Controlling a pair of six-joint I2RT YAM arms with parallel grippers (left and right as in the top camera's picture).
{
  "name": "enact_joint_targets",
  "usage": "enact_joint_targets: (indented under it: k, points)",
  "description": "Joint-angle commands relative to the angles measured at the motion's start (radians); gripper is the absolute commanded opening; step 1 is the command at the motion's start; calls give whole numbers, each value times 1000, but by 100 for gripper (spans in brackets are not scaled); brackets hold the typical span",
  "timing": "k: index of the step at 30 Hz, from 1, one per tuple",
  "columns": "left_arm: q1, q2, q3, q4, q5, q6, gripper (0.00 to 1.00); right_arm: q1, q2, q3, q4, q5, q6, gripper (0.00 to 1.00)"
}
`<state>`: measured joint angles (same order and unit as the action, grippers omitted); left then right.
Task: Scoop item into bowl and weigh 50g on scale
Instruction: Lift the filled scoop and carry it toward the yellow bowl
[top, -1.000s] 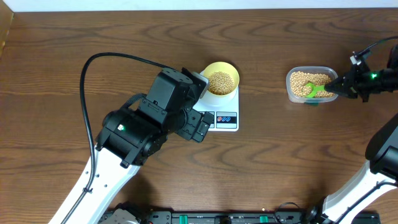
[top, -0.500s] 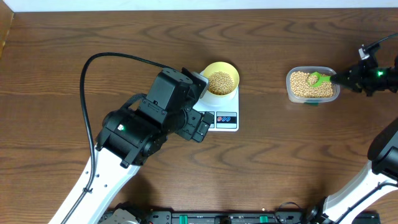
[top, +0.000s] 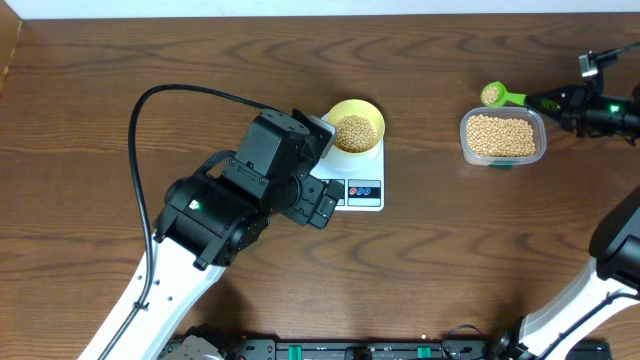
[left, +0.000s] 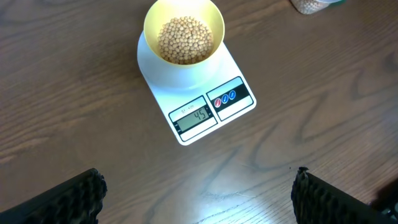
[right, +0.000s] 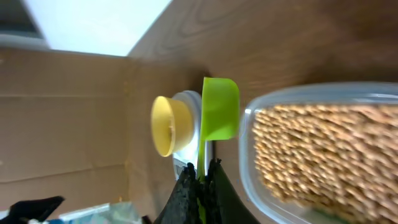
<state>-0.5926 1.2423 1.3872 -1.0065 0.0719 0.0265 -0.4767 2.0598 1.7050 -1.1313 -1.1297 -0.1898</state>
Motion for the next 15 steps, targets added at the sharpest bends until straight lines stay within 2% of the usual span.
enact_joint_targets:
  k: [1, 8, 15]
  points:
    - [2, 0, 22, -3, -12, 6, 98, 34, -13, -7, 19, -137, -1, 1]
    - [2, 0, 22, -3, -12, 6, 98, 115, -13, -7, 156, -206, 116, 2]
    - [2, 0, 22, -3, -12, 6, 98, 227, -13, -7, 422, -217, 337, 1]
